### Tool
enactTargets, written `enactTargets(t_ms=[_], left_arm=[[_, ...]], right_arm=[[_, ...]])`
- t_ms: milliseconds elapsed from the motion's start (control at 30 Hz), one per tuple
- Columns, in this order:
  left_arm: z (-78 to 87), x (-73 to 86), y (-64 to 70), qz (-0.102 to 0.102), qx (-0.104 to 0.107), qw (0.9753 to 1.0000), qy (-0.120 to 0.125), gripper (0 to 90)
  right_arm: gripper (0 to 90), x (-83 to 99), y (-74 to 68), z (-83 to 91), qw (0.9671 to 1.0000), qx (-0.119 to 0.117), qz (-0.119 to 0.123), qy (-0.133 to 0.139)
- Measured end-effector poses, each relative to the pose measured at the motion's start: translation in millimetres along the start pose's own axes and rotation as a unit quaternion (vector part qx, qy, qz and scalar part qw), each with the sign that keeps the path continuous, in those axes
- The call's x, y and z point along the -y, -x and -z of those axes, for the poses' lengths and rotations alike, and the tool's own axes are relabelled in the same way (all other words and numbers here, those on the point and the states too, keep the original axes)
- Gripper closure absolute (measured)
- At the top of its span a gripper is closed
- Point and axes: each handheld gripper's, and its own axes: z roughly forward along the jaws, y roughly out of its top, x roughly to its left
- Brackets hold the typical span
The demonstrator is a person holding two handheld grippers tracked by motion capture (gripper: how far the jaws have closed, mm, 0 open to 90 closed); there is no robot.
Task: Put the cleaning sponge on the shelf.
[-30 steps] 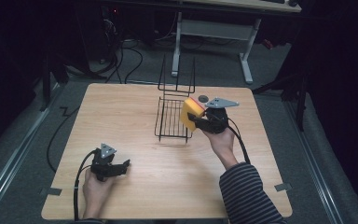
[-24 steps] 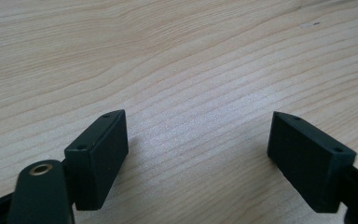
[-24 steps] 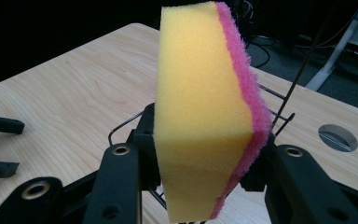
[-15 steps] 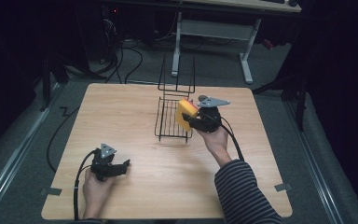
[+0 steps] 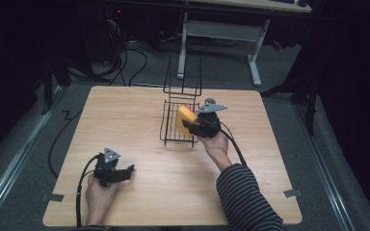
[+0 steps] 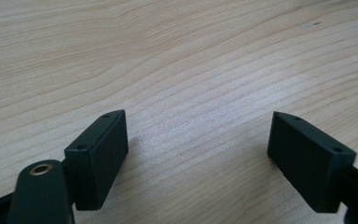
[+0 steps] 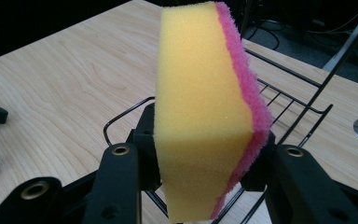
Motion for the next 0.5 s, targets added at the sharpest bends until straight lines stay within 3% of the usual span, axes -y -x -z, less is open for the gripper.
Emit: enactTargets(t_ms=[500], left_arm=[[0.0, 0.0, 0.0, 0.0, 0.0, 1.0, 0.0, 20.8]], right_arm=[[59.5, 6.1, -1.6, -19.3, 0.9998, 0.005, 0.009, -0.015]])
